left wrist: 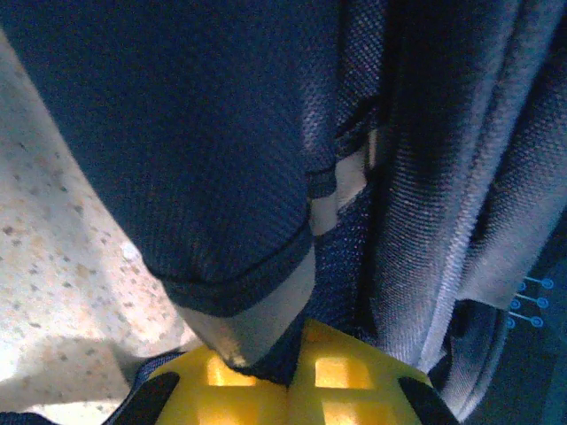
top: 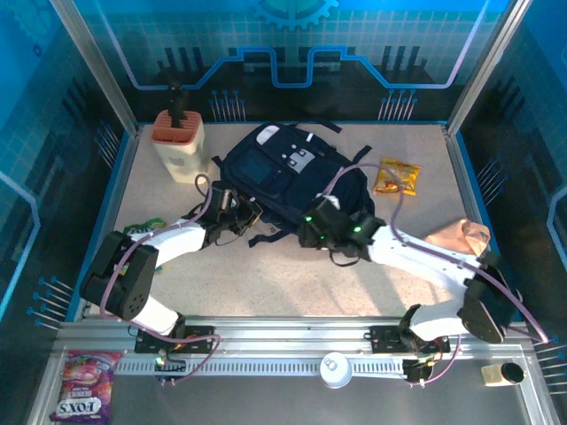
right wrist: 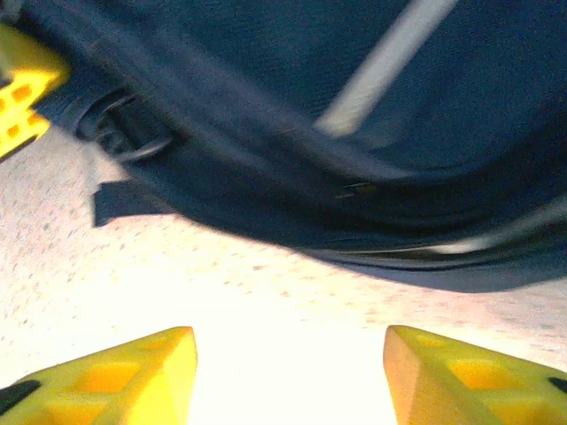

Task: Pack books, pencil case, and school supplies into a backpack

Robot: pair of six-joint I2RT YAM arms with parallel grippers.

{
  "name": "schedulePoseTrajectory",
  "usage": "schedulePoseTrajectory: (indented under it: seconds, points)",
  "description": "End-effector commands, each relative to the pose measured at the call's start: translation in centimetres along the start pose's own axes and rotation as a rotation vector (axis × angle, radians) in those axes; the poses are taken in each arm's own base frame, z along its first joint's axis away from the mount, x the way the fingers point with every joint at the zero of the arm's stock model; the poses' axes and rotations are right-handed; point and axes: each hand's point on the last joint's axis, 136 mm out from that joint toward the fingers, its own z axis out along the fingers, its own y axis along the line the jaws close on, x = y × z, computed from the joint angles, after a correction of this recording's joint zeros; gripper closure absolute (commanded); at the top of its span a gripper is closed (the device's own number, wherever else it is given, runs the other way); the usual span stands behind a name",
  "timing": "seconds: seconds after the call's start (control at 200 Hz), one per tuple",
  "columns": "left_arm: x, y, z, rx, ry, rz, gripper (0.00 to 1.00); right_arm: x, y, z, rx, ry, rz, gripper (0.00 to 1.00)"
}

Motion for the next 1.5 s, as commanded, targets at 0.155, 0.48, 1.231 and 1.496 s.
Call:
schedulePoseTrajectory:
  seconds: [0.155,0.48,1.231,1.496]
  points:
    - [2.0,-3.7,-1.0,0.066,0.062,0.026,1.0,-0.4,7.3,3.6,-0.109,-0.043,-0.05,0.6]
    - [2.7,-4.7,-1.3,0.077,0.112,0.036,1.0,-1.3,7.5,7.4,-0.086,-0.043,0.055,0.75]
    - [3.7,-5.1,-2.2,0.048,0.173,-0.004,1.0,-6.4,5.1,8.6,0.145,-0.233,-0.017,0.82]
    - [2.9,-4.6,-2.3,0.018,0.129,0.001,1.0,-5.2,2.8,7.7,0.197,-0.218,-0.054,0.91]
